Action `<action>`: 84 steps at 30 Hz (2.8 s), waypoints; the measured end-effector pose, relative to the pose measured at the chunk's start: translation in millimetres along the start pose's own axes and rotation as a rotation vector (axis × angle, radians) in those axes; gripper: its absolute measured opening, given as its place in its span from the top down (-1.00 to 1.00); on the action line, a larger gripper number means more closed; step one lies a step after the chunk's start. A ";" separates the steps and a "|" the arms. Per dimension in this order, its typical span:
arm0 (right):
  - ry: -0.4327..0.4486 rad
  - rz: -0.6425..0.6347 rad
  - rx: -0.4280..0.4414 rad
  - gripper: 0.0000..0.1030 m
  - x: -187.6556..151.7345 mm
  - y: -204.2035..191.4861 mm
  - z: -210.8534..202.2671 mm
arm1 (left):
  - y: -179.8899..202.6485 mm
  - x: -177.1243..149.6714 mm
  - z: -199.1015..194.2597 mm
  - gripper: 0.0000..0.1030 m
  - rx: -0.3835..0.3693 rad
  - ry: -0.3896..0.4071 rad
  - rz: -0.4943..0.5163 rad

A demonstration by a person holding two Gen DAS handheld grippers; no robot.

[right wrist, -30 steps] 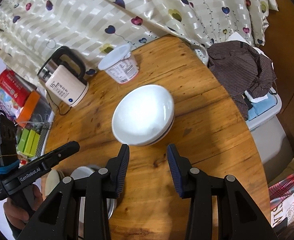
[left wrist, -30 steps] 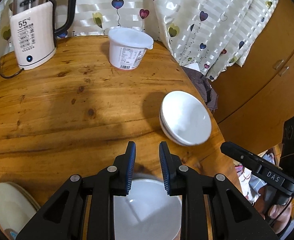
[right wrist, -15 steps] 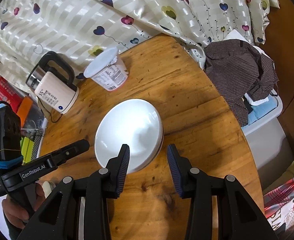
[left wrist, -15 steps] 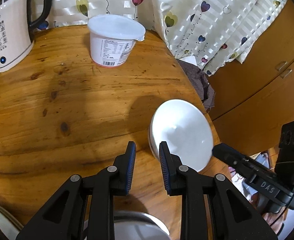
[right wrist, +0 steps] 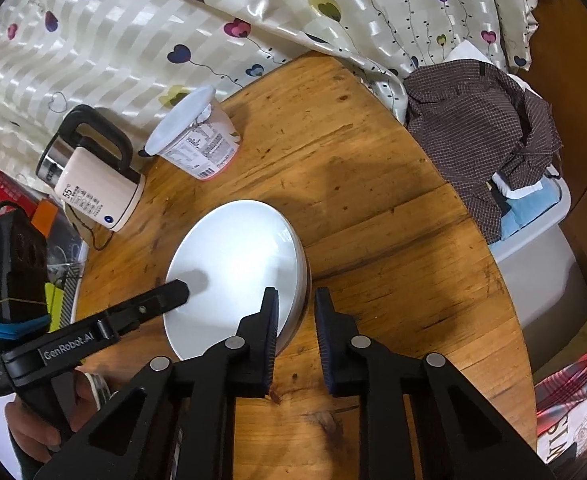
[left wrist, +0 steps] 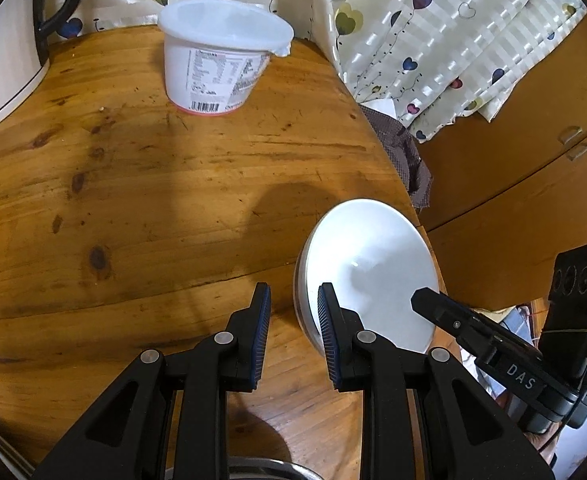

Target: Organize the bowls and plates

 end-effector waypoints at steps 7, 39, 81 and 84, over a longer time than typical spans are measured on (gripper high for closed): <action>-0.001 -0.017 -0.018 0.72 0.9 -3.3 -1.8 | 13.6 -3.0 -0.3 0.51 0.003 -0.009 0.045; 0.027 -0.198 0.074 0.74 -74.5 -101.4 -102.9 | 9.1 -90.2 -129.7 0.51 0.093 0.071 -0.012; -0.102 -0.245 0.051 0.66 -130.2 -109.6 -55.0 | -29.4 -139.5 -127.5 0.51 0.113 0.043 -0.055; -0.093 -0.253 0.048 0.66 -130.1 -109.0 -55.9 | -28.1 -139.2 -130.6 0.51 0.106 0.060 -0.051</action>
Point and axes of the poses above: each gripper's, at about its wrist camera, not at the fingertips, and z roughly the way its jaws point, y to its right, x to its top, the point moved 9 cm from there along z, roughly the way its jaws point, and after that the axes turned 9 degrees about -x, right-handed, at the moved point
